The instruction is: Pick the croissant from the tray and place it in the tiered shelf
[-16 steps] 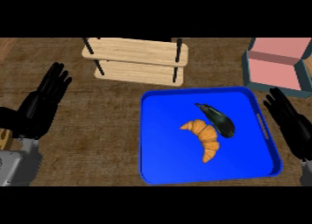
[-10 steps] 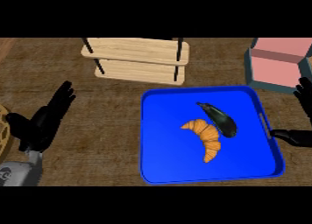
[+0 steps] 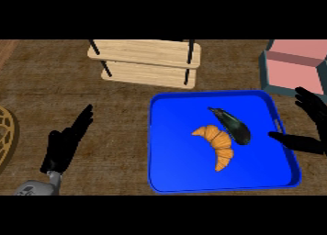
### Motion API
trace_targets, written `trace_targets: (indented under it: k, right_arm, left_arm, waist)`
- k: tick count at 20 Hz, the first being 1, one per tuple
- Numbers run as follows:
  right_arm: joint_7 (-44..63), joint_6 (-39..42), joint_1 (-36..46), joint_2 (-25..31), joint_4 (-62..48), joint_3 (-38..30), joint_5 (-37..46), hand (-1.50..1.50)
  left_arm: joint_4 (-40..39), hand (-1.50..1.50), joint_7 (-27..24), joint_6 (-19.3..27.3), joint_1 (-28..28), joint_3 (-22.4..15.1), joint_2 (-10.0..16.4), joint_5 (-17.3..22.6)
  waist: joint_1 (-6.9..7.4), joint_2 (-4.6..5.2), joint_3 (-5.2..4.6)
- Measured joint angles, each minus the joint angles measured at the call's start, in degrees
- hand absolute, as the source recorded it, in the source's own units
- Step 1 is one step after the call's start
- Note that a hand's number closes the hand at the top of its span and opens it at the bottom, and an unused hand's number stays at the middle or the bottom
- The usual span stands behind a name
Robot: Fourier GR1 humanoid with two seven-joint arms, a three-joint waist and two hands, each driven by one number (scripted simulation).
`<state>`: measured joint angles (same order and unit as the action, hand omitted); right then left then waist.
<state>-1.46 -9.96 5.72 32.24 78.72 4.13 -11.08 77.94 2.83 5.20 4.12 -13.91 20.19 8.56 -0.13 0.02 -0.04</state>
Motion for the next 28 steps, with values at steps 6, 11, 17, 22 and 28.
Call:
trace_targets:
  k: [6, 11, 17, 22, 28]
  right_arm:
    - [5.6, 5.2, -0.9, 1.9, 11.9, 4.3, 1.0, -1.50]
    - [20.6, 10.0, 2.4, 7.3, 20.1, 10.3, 3.9, -1.50]
    - [37.9, 13.5, 8.9, 15.4, 24.8, 18.8, 17.9, -1.50]
    - [53.7, 17.2, 16.8, 11.5, 25.6, 27.0, 27.5, -1.50]
    - [61.6, 19.6, 23.3, -1.6, 20.4, 33.8, 32.2, -1.50]
  left_arm:
    - [-0.4, 0.00, -1.7, -0.8, -1.1, 0.5, -0.1, -1.1]
    - [-0.7, 0.00, -1.3, -0.8, -0.5, 0.5, -0.5, -1.6]
    - [-0.7, 0.00, -1.6, -1.3, -0.4, 0.1, -0.8, -1.9]
    - [-0.7, 0.00, -1.4, -0.9, 0.0, -0.2, -1.8, -2.6]
    - [-0.1, 0.00, -2.0, -1.5, -1.0, 0.7, -1.7, -3.0]
  waist:
    - [-0.16, -0.24, 0.05]
    - [0.09, -0.35, -0.04]
    - [1.22, -0.35, -0.28]
    - [1.71, -0.14, -0.11]
    - [1.41, -0.11, 0.02]
